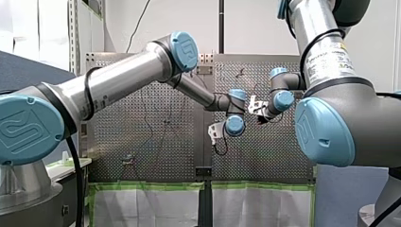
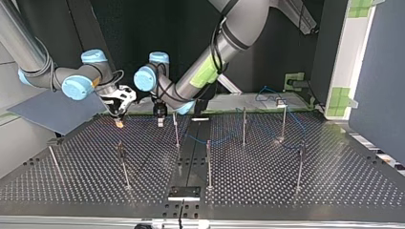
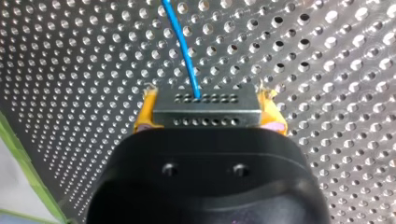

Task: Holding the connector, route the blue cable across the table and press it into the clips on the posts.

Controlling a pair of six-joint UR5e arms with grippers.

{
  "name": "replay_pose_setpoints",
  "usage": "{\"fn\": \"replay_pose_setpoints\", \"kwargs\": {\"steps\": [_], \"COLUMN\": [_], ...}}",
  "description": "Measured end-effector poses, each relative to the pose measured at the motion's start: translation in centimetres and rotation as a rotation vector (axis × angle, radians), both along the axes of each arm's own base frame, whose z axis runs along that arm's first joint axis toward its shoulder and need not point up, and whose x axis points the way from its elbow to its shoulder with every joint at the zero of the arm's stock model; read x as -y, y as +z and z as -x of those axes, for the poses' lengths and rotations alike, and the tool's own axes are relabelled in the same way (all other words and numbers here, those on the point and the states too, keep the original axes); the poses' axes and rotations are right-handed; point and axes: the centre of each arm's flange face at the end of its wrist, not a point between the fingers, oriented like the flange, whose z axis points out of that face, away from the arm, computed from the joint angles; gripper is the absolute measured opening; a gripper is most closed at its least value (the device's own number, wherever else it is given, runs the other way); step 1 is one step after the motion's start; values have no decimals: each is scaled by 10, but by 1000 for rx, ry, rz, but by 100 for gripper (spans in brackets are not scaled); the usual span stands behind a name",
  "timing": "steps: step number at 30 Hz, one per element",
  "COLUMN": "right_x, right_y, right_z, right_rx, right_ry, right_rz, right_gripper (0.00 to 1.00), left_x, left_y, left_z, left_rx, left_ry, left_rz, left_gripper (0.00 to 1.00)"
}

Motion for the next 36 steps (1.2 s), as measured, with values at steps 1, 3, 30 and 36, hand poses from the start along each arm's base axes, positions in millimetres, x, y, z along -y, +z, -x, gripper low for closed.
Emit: {"fn": "replay_pose_setpoints", "kwargs": {"steps": [1,3,30,36], "right_x": [0,0,-3,-9], "right_y": [0,0,58,81], "right_z": [0,0,-3,-4], "right_rx": [0,0,27,28], "right_ry": [0,0,9,12], "right_rz": [0,1,77,83], "right_gripper": [0,0,0,0], "left_x": [1,2,13,14], "left_y": [0,3,67,96], "left_z": [-1,-2,18,33], "left_rx": [-2,-6,28,28], "left_ry": [2,8,34,54], "left_rz": [0,0,42,64], "left_gripper": [100,100,0,0]}}
